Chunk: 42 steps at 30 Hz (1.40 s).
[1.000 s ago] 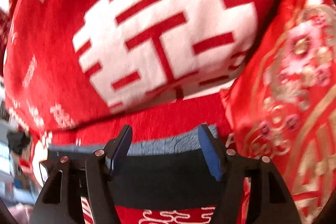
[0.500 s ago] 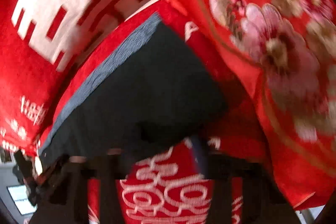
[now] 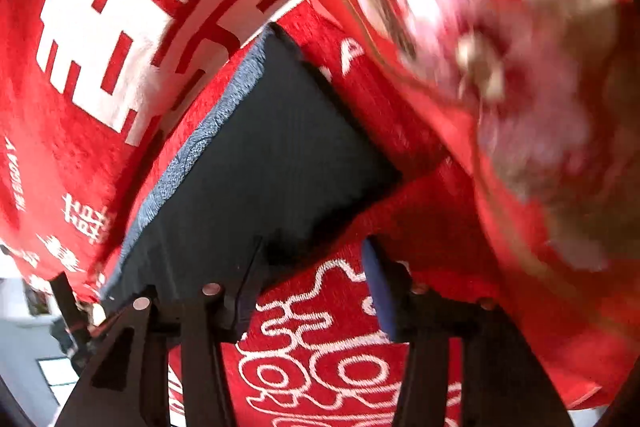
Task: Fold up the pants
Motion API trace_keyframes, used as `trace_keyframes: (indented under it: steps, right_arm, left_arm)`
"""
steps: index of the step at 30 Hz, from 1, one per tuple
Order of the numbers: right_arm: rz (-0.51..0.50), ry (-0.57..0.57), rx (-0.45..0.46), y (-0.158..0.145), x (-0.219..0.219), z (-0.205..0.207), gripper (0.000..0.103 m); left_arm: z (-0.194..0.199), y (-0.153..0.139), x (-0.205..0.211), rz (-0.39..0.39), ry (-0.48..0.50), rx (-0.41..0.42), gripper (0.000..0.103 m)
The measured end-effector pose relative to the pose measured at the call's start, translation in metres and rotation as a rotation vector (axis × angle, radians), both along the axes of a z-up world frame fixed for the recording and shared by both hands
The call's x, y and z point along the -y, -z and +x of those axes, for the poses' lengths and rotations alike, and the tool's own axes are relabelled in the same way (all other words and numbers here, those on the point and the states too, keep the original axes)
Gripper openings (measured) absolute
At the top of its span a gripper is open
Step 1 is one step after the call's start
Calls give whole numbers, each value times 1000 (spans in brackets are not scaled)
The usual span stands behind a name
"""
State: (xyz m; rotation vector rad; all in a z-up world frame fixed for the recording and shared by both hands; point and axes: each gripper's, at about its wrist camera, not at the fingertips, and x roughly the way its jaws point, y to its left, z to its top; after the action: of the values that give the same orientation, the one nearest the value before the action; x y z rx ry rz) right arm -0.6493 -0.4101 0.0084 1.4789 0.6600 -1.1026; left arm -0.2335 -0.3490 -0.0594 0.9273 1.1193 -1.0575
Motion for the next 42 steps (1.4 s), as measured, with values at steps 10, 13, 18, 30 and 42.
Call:
trace_keyframes:
  steps: [10, 13, 18, 30, 42]
  right_arm:
    - [-146, 34, -28, -29, 27, 17, 13]
    - [-100, -10, -66, -16, 33, 17, 14]
    - [-37, -87, -147, -6, 36, 23, 41]
    - [92, -243, 100, -23, -50, 106, 43]
    - [130, -509, 331, 10, -136, 344, 44]
  left_arm:
    - [1, -4, -7, 9, 31, -16, 84]
    - [0, -2, -8, -2, 15, -37, 84]
    - [5, -5, -17, 24, 10, -56, 84]
    - [69, -35, -96, 44, -114, -67, 84]
    - [253, -38, -142, 15, -151, 58, 84]
